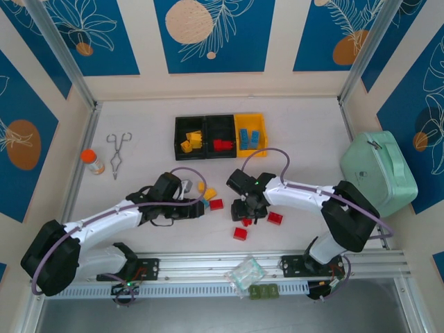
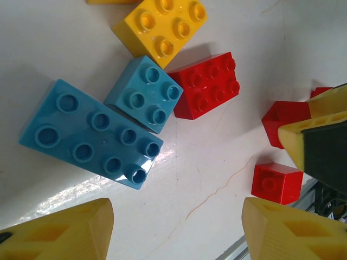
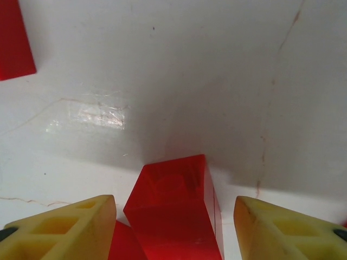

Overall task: Sort the legos into containers by color
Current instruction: Pick up the lego from the bottom-center of the table.

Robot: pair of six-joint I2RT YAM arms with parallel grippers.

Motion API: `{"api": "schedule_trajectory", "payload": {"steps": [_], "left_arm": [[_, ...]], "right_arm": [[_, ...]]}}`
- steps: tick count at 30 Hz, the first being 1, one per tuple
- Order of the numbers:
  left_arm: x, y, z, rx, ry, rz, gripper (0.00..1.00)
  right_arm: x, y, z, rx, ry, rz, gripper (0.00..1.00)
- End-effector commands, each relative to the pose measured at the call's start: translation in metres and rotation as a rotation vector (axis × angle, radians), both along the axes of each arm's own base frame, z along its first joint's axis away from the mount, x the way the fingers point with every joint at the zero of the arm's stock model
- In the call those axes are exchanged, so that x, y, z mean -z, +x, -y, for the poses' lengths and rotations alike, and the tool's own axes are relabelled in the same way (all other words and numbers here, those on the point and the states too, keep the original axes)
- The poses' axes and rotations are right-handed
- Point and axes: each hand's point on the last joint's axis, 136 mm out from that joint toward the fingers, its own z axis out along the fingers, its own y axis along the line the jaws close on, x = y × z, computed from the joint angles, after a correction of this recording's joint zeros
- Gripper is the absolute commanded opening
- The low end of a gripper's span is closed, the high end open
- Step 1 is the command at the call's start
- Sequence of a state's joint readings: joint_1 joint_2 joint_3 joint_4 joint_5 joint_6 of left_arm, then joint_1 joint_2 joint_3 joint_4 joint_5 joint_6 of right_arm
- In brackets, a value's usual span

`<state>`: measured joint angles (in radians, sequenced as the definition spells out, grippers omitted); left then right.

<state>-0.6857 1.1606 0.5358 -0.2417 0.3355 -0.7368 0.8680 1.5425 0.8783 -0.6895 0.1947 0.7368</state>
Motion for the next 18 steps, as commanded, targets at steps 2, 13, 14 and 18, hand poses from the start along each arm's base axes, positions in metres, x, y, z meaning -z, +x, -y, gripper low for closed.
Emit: {"api": "schedule_trajectory", "payload": {"steps": [2, 13, 14, 18], "left_arm": [[0.001, 0.001, 0.003, -0.011, 0.0, 0.008, 0.64], [0.0, 0.005, 0.001, -0.033, 0.008, 0.028, 0.63], [-0.001, 0.006, 0.0, -0.039, 0.007, 0.032, 0.63], [-0.008, 0.01, -0.003, -0.075, 0.008, 0.051, 0.63]], "right_arm": [[0.012, -0.006, 0.002, 0.015, -0.024, -0.032, 0.5], [-0.02, 0.028, -0.004, 0.001, -0.018, 0.07, 0.32], [-0.024, 0.033, -0.007, -0.002, -0.007, 0.081, 0.32], [-0.039, 0.053, -0.019, -0.01, 0.033, 0.119, 0.32]]}}
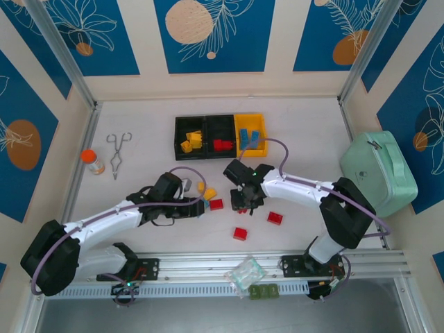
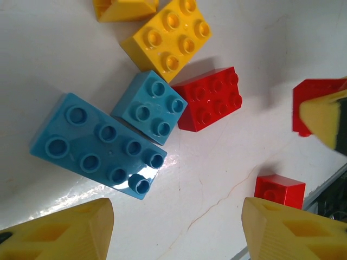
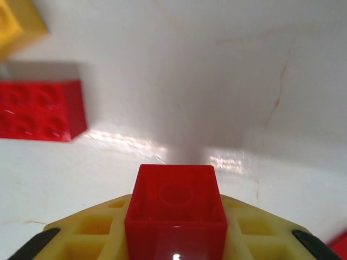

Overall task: Sort the legos into containers by color
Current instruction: Pick up the lego from the bottom-center of the table, then place the lego in the container.

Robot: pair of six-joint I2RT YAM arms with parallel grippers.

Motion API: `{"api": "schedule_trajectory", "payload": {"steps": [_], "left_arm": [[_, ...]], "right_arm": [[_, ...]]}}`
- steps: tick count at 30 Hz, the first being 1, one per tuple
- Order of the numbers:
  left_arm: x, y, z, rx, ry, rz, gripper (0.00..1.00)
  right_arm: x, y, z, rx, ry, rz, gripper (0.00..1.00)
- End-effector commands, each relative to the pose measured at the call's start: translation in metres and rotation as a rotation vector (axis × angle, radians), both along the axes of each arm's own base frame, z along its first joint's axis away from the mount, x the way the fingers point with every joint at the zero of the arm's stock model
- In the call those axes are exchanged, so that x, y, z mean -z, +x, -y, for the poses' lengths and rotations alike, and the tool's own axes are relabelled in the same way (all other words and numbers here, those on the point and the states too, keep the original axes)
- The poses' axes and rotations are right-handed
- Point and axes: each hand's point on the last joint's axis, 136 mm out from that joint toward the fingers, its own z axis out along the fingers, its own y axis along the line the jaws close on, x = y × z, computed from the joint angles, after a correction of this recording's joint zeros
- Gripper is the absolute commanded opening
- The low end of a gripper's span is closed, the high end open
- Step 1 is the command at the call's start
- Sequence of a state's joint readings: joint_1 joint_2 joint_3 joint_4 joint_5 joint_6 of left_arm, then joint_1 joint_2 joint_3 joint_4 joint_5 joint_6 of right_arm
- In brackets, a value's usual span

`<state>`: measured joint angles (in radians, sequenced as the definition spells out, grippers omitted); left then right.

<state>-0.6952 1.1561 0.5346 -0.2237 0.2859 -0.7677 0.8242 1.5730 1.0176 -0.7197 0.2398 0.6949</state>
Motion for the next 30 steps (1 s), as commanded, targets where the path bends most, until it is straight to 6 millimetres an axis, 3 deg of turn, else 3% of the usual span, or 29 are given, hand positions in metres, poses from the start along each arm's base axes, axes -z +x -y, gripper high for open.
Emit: {"api": "schedule_trajectory", "payload": {"steps": [1, 8, 15, 22, 30], "left_arm": [[-0.01, 0.005, -0.002, -0.041, -0.004, 0.037, 0.64], [-0.028, 0.011, -0.012, -0.091, 0.019, 0.085, 0.64], [-0.025, 0.01, -0.014, -0.107, 0.021, 0.076, 0.64], [-0.022, 0.009, -0.016, -0.12, 0.021, 0.065, 0.63], [-0.017, 0.008, -0.016, -0.126, 0.017, 0.054, 0.63]], "right_arm": [[-0.015, 0.02, -0.008, -0.023, 0.016, 0.038, 0.32], [-0.042, 0.074, -0.028, -0.007, 0.082, 0.114, 0.32], [-0.062, 0.133, -0.043, 0.024, 0.116, 0.17, 0.32], [-0.068, 0.188, -0.045, 0.071, 0.09, 0.204, 0.32], [-0.061, 0.241, -0.045, 0.1, 0.003, 0.235, 0.34]]}}
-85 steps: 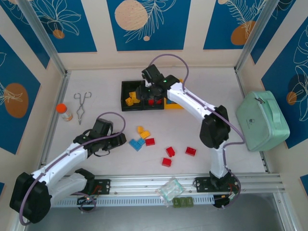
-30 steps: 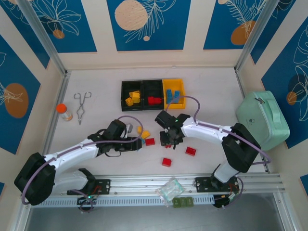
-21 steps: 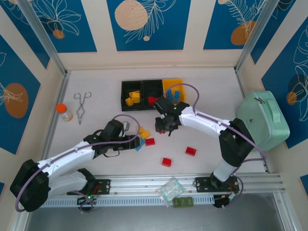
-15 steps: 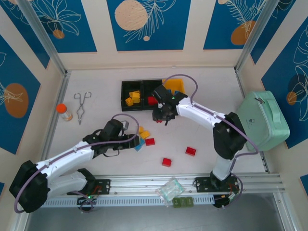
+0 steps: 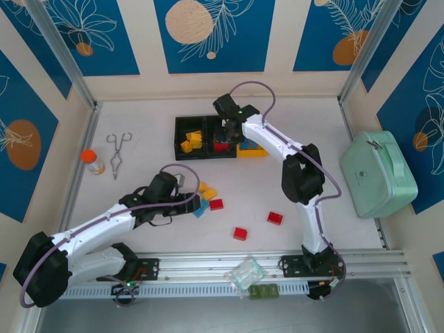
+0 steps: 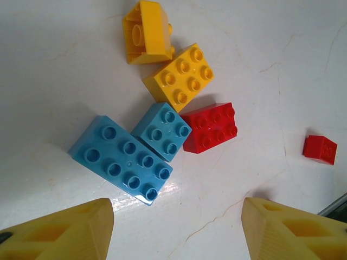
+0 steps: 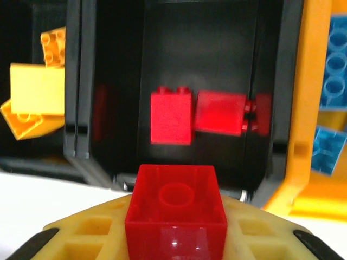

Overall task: Sort the legos into containers by color
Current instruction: Place the lego in the container.

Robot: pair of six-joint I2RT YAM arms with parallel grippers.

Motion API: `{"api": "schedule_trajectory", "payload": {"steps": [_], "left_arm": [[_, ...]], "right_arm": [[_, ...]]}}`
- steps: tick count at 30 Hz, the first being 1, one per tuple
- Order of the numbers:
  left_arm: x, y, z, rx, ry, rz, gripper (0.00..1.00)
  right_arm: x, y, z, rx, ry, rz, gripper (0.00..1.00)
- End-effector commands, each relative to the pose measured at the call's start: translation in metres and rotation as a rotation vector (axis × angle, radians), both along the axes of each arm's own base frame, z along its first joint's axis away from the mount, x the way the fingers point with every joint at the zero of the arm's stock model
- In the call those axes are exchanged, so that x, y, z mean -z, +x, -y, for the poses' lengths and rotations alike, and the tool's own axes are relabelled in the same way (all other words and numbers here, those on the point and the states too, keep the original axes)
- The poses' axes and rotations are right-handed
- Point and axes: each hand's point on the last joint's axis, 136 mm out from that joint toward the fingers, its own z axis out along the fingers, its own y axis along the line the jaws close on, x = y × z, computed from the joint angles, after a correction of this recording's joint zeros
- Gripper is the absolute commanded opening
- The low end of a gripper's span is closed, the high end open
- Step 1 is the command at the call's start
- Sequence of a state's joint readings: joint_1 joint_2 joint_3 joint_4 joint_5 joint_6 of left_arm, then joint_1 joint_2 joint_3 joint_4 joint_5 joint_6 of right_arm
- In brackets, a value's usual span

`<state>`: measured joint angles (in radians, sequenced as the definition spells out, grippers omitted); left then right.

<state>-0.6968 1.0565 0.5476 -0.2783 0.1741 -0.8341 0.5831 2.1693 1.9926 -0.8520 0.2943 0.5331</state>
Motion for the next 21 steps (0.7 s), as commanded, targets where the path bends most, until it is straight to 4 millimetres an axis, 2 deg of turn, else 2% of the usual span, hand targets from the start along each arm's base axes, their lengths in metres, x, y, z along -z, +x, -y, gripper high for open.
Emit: {"api": "schedule_trajectory", "payload": {"steps": [1, 8, 17, 21], "left_arm": [[0.004, -0.003, -0.002, -0.01, 0.005, -0.011, 0.63], [0.007, -0.005, -0.003, -0.013, 0.003, -0.017, 0.64], [0.009, -0.005, -0.003, -0.014, 0.002, -0.02, 0.63], [0.01, -0.006, -0.002, -0.013, 0.001, -0.022, 0.63]], "right_arm": [[0.009, 0.011, 0.011, 0.011, -0.088, -0.018, 0.34], [0.021, 0.038, 0.014, 0.038, -0.17, -0.006, 0.35], [0.036, 0.05, 0.014, 0.042, -0.213, 0.001, 0.38], [0.039, 0.05, 0.013, 0.043, -0.225, -0.001, 0.44]]}}
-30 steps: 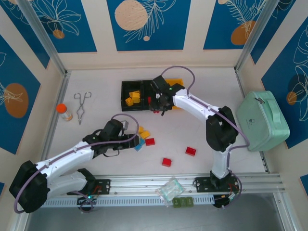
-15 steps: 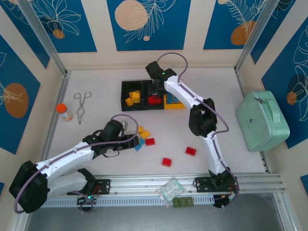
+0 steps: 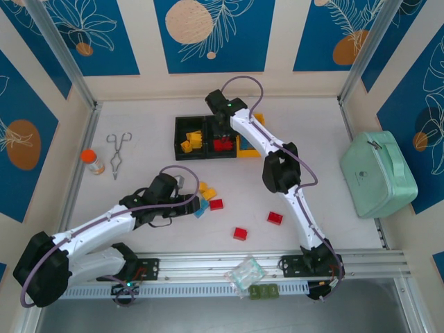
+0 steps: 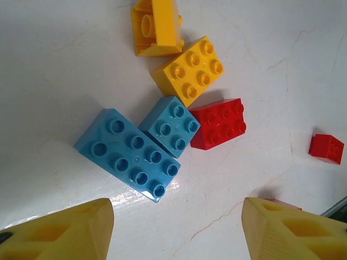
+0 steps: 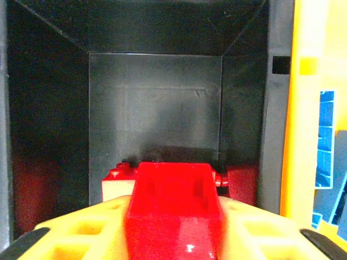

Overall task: Sort the legos into containers by color
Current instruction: Place the lego in the container, then pick up the lego from the bottom-right of the table.

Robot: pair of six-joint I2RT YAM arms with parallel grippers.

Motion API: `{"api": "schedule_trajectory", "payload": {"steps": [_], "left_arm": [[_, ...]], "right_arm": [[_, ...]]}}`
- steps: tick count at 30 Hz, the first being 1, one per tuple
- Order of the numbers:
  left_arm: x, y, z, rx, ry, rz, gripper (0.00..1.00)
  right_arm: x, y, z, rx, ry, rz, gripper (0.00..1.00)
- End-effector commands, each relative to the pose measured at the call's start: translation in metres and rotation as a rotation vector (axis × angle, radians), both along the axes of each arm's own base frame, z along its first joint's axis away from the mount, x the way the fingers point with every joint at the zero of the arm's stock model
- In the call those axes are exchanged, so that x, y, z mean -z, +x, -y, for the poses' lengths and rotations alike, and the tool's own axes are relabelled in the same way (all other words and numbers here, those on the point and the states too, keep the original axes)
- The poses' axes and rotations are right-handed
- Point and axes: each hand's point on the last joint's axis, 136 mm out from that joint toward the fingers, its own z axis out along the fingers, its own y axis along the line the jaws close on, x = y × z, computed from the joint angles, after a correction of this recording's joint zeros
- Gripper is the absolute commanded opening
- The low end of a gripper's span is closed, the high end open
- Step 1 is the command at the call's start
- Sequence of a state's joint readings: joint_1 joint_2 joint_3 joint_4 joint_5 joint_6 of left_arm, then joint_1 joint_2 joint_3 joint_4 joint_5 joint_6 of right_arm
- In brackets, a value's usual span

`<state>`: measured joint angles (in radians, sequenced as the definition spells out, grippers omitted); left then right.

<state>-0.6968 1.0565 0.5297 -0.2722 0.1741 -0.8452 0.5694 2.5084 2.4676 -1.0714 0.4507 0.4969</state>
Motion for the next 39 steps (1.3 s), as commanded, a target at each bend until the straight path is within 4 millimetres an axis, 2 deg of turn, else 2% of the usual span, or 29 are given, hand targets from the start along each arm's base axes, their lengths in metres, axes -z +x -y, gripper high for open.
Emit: {"api": "schedule_trajectory", "payload": {"steps": [1, 7, 14, 20, 26, 29, 33, 39], "left_arm": [[0.004, -0.003, 0.0, -0.005, -0.002, -0.008, 0.63], [0.003, -0.001, 0.002, -0.003, -0.004, -0.006, 0.63], [0.001, 0.003, 0.004, -0.007, -0.007, -0.001, 0.64], [0.0, 0.003, 0.003, -0.008, 0.009, -0.005, 0.63], [0.001, 0.004, 0.001, -0.014, 0.021, -0.006, 0.63], [0.0, 0.005, 0.003, -0.008, 0.019, -0.001, 0.63], [-0.006, 0.006, 0.016, 0.058, -0.004, 0.021, 0.64], [-0.017, 0.005, 0.048, 0.198, -0.025, 0.069, 0.65]], "right_arm": [[0.006, -0.001, 0.005, 0.0, -0.045, -0.013, 0.46], [-0.007, -0.003, 0.003, -0.001, -0.04, 0.006, 0.5], [-0.044, -0.017, -0.003, -0.035, -0.007, 0.069, 0.49], [-0.067, -0.041, -0.001, -0.045, 0.057, 0.091, 0.49], [-0.075, -0.08, 0.011, -0.052, 0.111, 0.089, 0.5], [-0.074, -0.105, 0.022, -0.046, 0.139, 0.073, 0.51], [-0.062, -0.14, 0.047, -0.003, 0.131, 0.025, 0.59], [-0.03, -0.196, 0.105, 0.168, 0.111, -0.091, 0.73]]}}
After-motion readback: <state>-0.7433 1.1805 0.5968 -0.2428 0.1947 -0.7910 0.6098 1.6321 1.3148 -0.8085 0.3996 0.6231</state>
